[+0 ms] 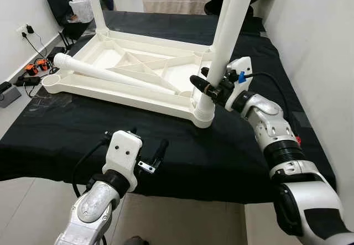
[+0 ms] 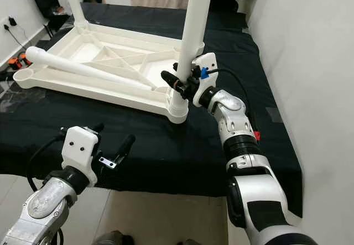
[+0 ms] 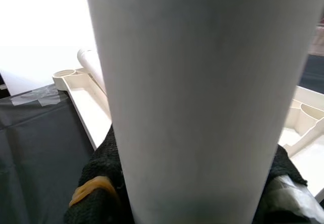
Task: Building children table
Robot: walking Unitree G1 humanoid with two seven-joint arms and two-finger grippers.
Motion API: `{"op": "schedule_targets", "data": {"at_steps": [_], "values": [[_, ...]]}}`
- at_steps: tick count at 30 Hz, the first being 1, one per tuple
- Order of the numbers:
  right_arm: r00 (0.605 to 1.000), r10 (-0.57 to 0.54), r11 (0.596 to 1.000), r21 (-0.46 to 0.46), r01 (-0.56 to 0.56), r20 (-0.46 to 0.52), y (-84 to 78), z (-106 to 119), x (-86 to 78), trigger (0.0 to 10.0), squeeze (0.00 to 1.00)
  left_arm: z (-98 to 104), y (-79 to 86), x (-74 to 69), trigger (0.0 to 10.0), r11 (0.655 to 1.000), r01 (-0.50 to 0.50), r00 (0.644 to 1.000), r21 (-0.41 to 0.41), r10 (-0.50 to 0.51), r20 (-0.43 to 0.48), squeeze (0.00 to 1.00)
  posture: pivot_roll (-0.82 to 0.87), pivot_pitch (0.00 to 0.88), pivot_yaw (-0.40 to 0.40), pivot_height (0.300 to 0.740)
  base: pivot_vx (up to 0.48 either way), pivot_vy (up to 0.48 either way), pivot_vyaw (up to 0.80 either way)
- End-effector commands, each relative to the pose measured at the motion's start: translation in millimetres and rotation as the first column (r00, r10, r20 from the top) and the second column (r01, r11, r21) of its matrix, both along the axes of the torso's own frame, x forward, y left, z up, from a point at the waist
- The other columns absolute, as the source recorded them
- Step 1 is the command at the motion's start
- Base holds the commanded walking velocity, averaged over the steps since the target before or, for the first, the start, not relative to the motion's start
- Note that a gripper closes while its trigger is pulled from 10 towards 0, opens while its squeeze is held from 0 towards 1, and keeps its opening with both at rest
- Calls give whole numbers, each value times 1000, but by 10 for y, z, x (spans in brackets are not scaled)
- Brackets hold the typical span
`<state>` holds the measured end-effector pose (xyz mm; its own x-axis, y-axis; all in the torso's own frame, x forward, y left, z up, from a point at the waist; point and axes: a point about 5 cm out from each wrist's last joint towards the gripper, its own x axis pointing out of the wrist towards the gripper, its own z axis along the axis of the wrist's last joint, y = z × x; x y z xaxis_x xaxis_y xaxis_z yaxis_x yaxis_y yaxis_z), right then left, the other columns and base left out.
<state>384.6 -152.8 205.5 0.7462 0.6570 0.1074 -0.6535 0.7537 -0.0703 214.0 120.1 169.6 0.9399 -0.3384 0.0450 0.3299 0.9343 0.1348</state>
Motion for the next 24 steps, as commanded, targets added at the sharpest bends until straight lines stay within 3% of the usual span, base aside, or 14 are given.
{"op": "schedule_targets", "data": {"at_steps": [1,5,7,10,12,13,15,16,17,18,21,22,23,24], "values": [[1000,-28,999,-15,28,-4,13,-34,10,0,0,19,34,14,10000,1000,-18,1000,9,18,8,0,91,100,-63,740,0,0,0],[990,-142,989,-36,141,-16,-1,-88,36,0,0,37,69,37,10000,999,-27,999,17,27,19,0,91,100,-63,740,0,0,0],[960,-279,959,-53,278,-20,-33,-127,63,0,0,51,92,55,10000,999,-34,999,22,33,26,0,88,104,-63,740,0,0,0],[932,-362,930,-71,360,-21,-58,-157,74,0,0,58,100,64,10000,999,-36,999,24,35,30,0,88,104,-63,740,0,0,0],[847,-530,845,-107,523,-42,-123,-243,79,0,0,67,108,77,10000,999,-38,999,26,37,35,0,85,105,-60,740,0,0,0],[847,-530,845,-107,523,-42,-123,-243,79,0,0,67,108,77,10000,999,-38,999,26,37,35,0,85,105,-60,740,0,0,0],[682,-731,681,-115,723,-41,-230,-279,39,0,0,69,113,83,10000,999,-40,999,26,39,38,0,84,106,-61,740,0,0,0],[682,-731,681,-115,723,-41,-230,-279,39,0,0,69,113,83,10000,999,-40,999,26,39,38,0,84,106,-61,740,0,0,0],[622,-783,620,-118,775,-30,-263,-280,15,0,0,69,114,84,10000,999,-40,998,27,39,38,0,84,106,-61,740,0,0,0],[622,-783,620,-118,775,-30,-263,-280,15,0,0,69,114,84,10000,999,-40,998,27,39,38,0,84,106,-61,740,0,0,0],[496,-868,495,-128,859,-30,-172,-306,-69,0,0,75,105,87,10000,999,-39,999,24,38,39,0,85,106,-59,740,0,0,0],[496,-868,495,-128,859,-30,-172,-306,-69,0,0,75,105,87,10000,999,-39,999,24,38,39,0,85,106,-59,740,0,0,0],[454,-890,454,-126,882,-33,-151,-308,-92,0,0,76,101,87,10000,999,-38,999,24,37,40,0,87,105,-61,740,0,0,0],[454,-890,454,-126,882,-33,-151,-308,-92,0,0,76,101,87,10000,999,-38,999,24,37,40,0,87,105,-61,740,0,0,0]]}}
